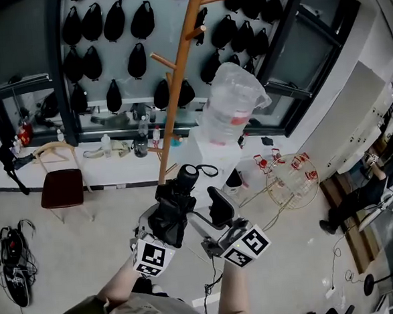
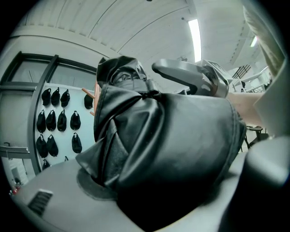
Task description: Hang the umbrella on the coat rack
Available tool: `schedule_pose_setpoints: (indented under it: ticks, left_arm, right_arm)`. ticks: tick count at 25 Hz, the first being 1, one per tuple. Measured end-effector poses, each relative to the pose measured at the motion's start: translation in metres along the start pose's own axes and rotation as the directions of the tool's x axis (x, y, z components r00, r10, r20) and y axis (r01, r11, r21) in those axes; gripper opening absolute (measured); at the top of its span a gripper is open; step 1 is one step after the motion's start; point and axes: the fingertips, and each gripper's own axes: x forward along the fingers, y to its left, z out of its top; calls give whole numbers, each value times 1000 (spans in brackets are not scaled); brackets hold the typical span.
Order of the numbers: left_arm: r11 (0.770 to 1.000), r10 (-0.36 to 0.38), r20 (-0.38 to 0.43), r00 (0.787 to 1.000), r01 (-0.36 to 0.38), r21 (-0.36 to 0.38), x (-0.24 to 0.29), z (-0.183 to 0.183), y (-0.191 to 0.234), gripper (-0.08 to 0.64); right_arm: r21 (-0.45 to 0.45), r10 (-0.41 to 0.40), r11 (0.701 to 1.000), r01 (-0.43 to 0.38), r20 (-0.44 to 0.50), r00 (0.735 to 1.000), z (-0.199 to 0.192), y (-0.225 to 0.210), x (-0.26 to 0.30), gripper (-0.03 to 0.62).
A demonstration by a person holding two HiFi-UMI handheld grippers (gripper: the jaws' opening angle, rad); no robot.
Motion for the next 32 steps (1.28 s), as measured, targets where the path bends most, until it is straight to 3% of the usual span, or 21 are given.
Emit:
schedule_pose_setpoints:
  ticks: [11,13,15,23,28,32]
  left_arm:
    - [995,-95,30,995,95,19,29,-1,16,327]
    - [993,-116,32,993,115,19,32,-1,22,328]
    - [991,-135,33,990,134,17,35,-2,30,331]
    - [976,-215,46,975,214,26,50,5,72,360]
    - [980,-194,79,978,189,65,54,13,99,408]
    - [984,-173,63,983,169,60,53,13,116,442]
  right_arm:
    - [41,83,996,-80,-68,994,-20,-14,52,356]
    - [43,94,995,-91,-70,993,-22,-16,60,332]
    - [39,103,994,-100,-69,992,-23,-15,71,254]
    - [10,41,999,-41,-68,997,-19,-26,116,180]
    - [-7,38,999,-38,-54,998,-11,-28,141,173]
    - [8,-9,1000,9,4,1000,2,-38,149,169]
